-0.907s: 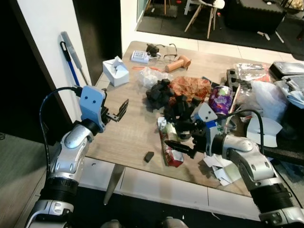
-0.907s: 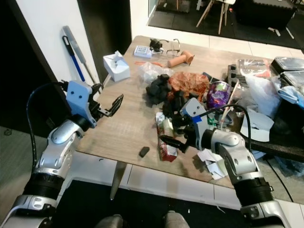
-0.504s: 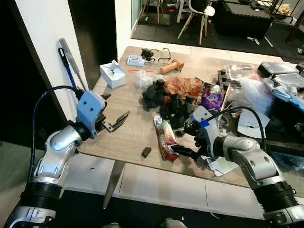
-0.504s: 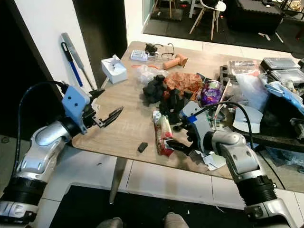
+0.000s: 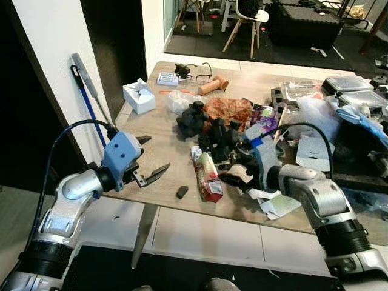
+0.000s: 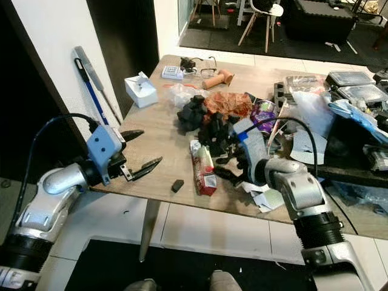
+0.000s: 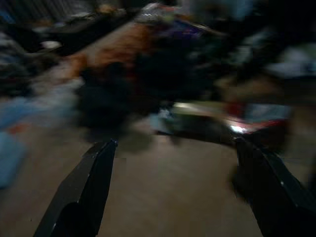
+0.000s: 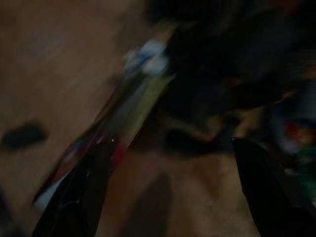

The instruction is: Picking trash to rubbish bin

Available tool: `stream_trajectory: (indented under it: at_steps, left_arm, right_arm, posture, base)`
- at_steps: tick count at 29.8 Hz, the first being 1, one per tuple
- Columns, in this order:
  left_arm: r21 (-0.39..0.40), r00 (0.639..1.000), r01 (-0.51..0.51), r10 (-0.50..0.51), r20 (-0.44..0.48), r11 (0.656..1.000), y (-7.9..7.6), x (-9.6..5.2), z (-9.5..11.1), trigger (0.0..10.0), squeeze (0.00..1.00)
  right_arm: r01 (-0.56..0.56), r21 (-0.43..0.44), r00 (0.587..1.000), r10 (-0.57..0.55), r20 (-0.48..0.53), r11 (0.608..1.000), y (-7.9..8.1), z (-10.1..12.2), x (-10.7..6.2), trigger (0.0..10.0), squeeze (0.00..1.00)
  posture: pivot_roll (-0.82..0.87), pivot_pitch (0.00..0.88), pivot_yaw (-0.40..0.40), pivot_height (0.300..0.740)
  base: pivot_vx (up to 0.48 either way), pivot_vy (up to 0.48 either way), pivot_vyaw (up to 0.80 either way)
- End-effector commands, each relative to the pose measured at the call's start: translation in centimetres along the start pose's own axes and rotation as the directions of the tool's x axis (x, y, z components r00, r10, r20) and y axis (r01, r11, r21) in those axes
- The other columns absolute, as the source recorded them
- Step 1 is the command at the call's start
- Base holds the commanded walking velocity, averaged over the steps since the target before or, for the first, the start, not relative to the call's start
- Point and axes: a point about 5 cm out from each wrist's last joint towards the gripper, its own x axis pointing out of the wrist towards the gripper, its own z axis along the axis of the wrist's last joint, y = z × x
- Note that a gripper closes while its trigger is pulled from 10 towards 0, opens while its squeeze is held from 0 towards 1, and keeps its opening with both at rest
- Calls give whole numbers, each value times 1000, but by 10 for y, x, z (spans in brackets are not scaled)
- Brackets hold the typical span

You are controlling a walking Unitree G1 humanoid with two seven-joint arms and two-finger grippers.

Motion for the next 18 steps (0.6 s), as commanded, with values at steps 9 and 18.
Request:
stream_trajectory:
  at_steps: [9, 18]
  left_arm:
    - [-51, 994, 106, -107, -23, 993, -10, -8, 0, 10000, 0]
    - [-69, 987, 157, -158, -13, 985, -16, -7, 4, 10000, 0]
  right_arm:
    - [-22, 140, 999, 29, -45, 990, 4, 9, 9, 10000, 0]
    - [-101, 168, 970, 134, -203, 981, 24, 4, 14, 10000, 0]
  posture:
    - [-53, 0, -25, 740]
    - [-53, 0, -35, 740]
  base:
    - [0, 0, 0]
    - [0, 0, 0]
